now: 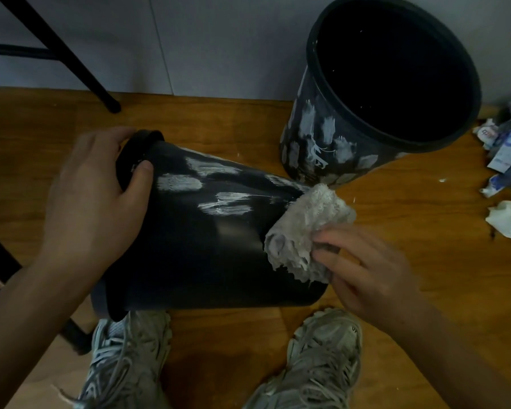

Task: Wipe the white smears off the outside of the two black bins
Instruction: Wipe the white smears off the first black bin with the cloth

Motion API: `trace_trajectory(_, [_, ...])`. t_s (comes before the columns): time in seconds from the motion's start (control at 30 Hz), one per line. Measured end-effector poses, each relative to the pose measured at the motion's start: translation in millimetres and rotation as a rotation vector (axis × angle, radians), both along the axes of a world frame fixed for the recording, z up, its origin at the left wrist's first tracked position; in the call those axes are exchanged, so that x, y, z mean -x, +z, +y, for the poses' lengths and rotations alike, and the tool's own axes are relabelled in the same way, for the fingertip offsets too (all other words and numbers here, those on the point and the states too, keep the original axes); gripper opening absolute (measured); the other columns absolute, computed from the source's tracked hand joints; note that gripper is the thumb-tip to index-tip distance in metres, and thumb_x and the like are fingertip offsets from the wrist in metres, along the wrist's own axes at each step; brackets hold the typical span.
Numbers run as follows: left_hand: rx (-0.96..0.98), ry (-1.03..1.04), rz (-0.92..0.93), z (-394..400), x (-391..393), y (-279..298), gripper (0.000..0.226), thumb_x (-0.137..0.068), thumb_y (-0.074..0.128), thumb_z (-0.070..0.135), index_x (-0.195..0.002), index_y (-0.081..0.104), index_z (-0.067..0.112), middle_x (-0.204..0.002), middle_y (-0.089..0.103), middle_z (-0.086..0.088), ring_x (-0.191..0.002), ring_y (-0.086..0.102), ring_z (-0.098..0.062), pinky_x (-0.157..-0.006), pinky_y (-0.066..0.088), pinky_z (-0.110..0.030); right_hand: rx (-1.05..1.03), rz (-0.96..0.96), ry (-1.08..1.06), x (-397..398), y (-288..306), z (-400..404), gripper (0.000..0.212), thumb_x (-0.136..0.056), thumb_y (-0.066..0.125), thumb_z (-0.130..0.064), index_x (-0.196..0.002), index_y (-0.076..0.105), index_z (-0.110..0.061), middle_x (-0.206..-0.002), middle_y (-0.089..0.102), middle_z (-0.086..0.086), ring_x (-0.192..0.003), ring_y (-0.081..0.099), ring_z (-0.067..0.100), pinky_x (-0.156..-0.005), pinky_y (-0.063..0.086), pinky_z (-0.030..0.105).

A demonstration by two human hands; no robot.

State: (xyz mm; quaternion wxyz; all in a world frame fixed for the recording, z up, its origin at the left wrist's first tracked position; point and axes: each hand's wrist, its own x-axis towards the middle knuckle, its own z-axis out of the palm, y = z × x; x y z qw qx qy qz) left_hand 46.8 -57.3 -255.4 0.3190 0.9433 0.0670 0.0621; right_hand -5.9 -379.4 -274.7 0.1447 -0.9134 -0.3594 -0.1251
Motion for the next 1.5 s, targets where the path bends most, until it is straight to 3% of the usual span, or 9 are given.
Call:
trace_trajectory(0.1, [0.005,-0.009,-0.030,0,0,-1,0.037,-0.097,0.052,0.024,-0.133,0.047,0.019,-0.130,0.049,-0.010,-0.117,0.046,-0.025,-0.091,0.033,-0.035,0.010,0.012,0.036,2,-11,-5,0.015,-0.097,0.045,-0.007,-0.103,0.059,-0.008,-0.116,0.059,0.013,-0.112,0.058,0.029,-0.094,0.048,0.031])
trace_trajectory(0.3, [0.020,-0.018,-0.042,2,-2,-6,0.038,-0.095,0.049,0.029,-0.132,0.048,0.019,-0.127,0.049,-0.011,-0.116,0.046,-0.025,-0.093,0.033,-0.036,0.085,0.062,0.062,5,-12,-8,0.032,-0.085,0.058,-0.006,-0.117,0.053,-0.009,-0.126,0.049,0.013,-0.118,0.052,0.031,-0.108,0.036,0.029])
trace_trajectory(0.6, [0.029,-0.011,-0.053,1,0,-7,0.042,-0.092,0.047,0.030,-0.132,0.048,0.016,-0.127,0.049,-0.013,-0.115,0.046,-0.025,-0.093,0.033,-0.036,0.065,-0.077,0.066,-5,-7,-5,0.016,-0.096,0.056,-0.003,-0.111,0.057,-0.007,-0.108,0.062,0.013,-0.098,0.059,0.025,-0.080,0.051,0.031])
trace_trajectory(0.77, [0.032,-0.012,-0.054,2,-1,-7,0.044,-0.091,0.045,0.035,-0.131,0.048,0.017,-0.127,0.049,-0.012,-0.117,0.046,-0.026,-0.094,0.034,-0.038,-0.120,-0.078,-0.068,-21,14,10,0.022,-0.090,0.059,-0.002,-0.112,0.062,-0.003,-0.108,0.058,0.010,-0.094,0.055,0.019,-0.086,0.041,0.018])
trace_trajectory(0.87, [0.026,-0.014,-0.066,1,0,-8,0.043,-0.091,0.045,0.034,-0.131,0.048,0.017,-0.126,0.049,-0.012,-0.116,0.046,-0.027,-0.094,0.034,-0.039,-0.209,-0.072,-0.160,-33,26,22,0.020,-0.090,0.056,-0.001,-0.105,0.069,0.005,-0.100,0.065,0.016,-0.092,0.058,0.018,-0.082,0.045,0.017])
trace_trajectory(1.03, [0.018,-0.019,-0.062,2,-1,-7,0.040,-0.093,0.048,0.032,-0.131,0.047,0.018,-0.126,0.049,-0.012,-0.115,0.047,-0.027,-0.092,0.034,-0.037,-0.194,-0.023,-0.206,-36,20,39,0.020,-0.091,0.058,-0.005,-0.106,0.069,0.003,-0.100,0.064,0.014,-0.091,0.060,0.020,-0.077,0.049,0.023])
trace_trajectory(1.3, [0.028,-0.041,-0.045,3,2,-3,0.035,-0.096,0.052,0.024,-0.132,0.050,0.022,-0.128,0.049,-0.007,-0.116,0.048,-0.021,-0.093,0.038,-0.036,-0.079,-0.097,-0.142,-27,3,56,0.015,-0.089,0.060,-0.006,-0.098,0.071,0.000,-0.095,0.066,0.012,-0.088,0.053,0.017,-0.077,0.039,0.019])
trace_trajectory(1.4, [0.010,-0.032,-0.029,2,3,-1,0.038,-0.096,0.052,0.023,-0.133,0.050,0.020,-0.129,0.049,-0.008,-0.117,0.047,-0.022,-0.093,0.035,-0.034,-0.033,-0.110,-0.105,-23,-1,56,0.018,-0.089,0.061,-0.014,-0.100,0.072,-0.003,-0.095,0.066,0.011,-0.087,0.051,0.017,-0.077,0.038,0.019])
trace_trajectory(1.5, [0.012,-0.039,-0.031,1,3,0,0.038,-0.095,0.053,0.021,-0.133,0.050,0.019,-0.128,0.049,-0.009,-0.117,0.046,-0.022,-0.091,0.034,-0.033,-0.096,-0.013,-0.104,-18,0,55,0.037,-0.096,0.056,-0.036,-0.103,0.073,-0.005,-0.096,0.065,0.009,-0.085,0.055,0.017,-0.073,0.041,0.021])
